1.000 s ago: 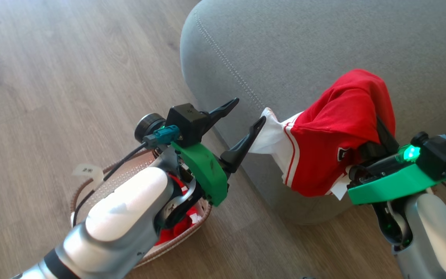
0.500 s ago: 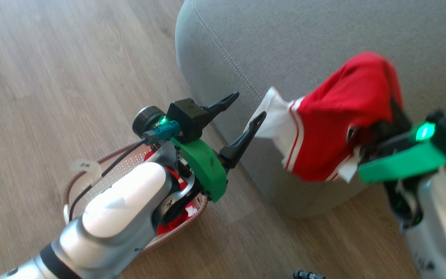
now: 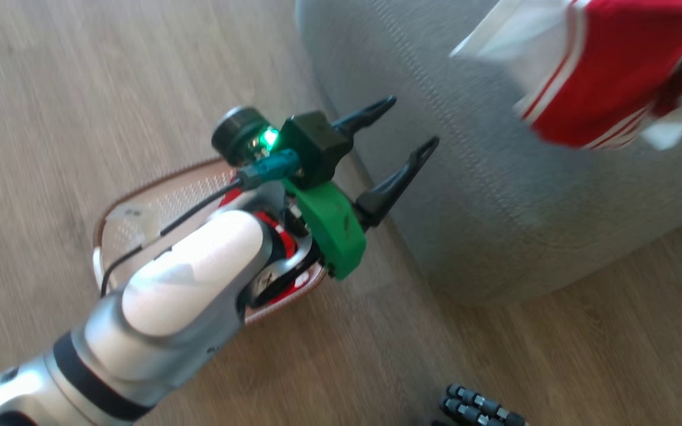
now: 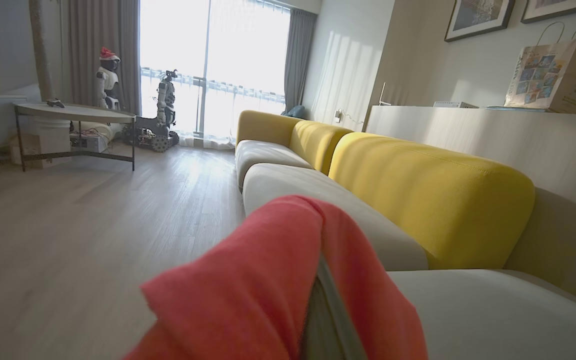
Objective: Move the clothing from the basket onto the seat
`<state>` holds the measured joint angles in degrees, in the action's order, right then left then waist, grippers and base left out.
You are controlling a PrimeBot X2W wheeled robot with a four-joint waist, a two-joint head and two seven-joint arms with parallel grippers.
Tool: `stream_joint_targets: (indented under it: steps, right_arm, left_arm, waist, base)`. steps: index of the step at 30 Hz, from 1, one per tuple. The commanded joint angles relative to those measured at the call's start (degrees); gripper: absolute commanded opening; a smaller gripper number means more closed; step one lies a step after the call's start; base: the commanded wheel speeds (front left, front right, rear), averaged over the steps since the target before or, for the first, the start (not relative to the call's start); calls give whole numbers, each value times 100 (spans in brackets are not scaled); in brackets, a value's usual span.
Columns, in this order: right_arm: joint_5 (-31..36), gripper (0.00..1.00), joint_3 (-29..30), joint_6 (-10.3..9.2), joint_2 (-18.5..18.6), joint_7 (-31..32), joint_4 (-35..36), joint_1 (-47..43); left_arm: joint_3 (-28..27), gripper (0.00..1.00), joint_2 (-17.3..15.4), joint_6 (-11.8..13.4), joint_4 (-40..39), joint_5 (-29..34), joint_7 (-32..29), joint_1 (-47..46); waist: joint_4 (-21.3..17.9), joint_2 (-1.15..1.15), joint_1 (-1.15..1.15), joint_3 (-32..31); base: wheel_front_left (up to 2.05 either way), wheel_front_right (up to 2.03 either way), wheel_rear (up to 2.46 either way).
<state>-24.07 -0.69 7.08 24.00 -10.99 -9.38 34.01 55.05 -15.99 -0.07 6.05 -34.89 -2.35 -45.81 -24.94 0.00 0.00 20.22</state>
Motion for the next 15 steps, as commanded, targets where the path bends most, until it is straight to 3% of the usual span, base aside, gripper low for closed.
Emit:
stream_joint_targets:
  steps: [1, 9, 15]
  right_arm:
    - [-43, 0, 89, 41, 228, 25, 105, 280]
    - [-106, 0, 516, 41, 807, 91, -430, 1012]
    - [-270, 0, 512, 41, 985, 179, -919, 1536]
  left_arm:
    - [-175, 100, -78, -35, -231, 59, -35, -369]
    - [-100, 100, 20, -131, -365, 156, -194, -759]
    - [-118, 100, 6, -156, -414, 186, -257, -956]
  waist:
    - [208, 0, 0, 309]
    - [537, 0, 0, 936]
    - [734, 0, 0, 1327]
  base:
    - [0, 0, 0]
    - [0, 0, 0]
    - [0, 0, 0]
